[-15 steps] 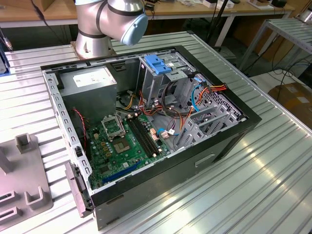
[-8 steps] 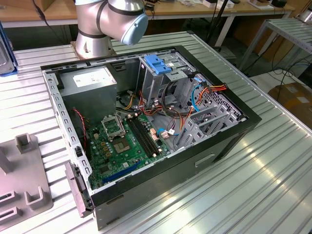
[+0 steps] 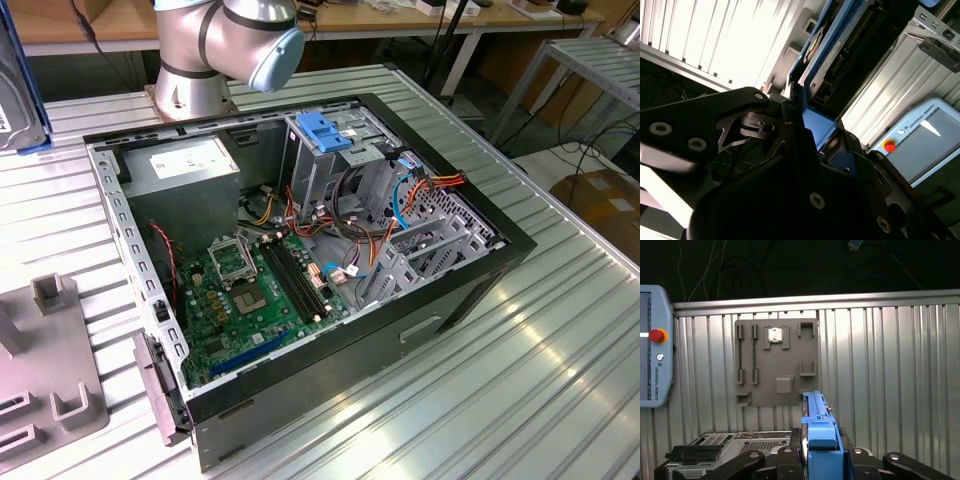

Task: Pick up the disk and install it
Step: 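Pick up the disk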

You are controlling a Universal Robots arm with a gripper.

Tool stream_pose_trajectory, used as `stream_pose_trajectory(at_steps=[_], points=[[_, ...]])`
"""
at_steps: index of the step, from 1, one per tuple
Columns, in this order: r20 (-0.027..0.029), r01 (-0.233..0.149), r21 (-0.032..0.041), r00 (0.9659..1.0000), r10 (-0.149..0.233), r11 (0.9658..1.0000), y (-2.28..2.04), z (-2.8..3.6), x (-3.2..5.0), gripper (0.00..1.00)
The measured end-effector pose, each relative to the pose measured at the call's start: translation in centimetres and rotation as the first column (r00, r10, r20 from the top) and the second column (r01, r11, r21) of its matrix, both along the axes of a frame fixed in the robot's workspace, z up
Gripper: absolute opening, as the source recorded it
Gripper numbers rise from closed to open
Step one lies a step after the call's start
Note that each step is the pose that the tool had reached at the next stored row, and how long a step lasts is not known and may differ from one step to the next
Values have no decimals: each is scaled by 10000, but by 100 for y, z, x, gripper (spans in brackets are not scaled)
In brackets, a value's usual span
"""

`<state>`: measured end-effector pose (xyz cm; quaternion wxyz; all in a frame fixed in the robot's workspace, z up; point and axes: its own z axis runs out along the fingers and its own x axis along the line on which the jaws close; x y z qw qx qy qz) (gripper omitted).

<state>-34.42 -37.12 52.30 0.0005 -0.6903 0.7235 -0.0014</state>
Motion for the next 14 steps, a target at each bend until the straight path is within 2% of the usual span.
stream_pose_trajectory(at_steps=[10,14], points=[[0,1,0,10000,-1,10000,0,0,166,37],[1,0,1,10000,0,10000,0,-1,258,37]])
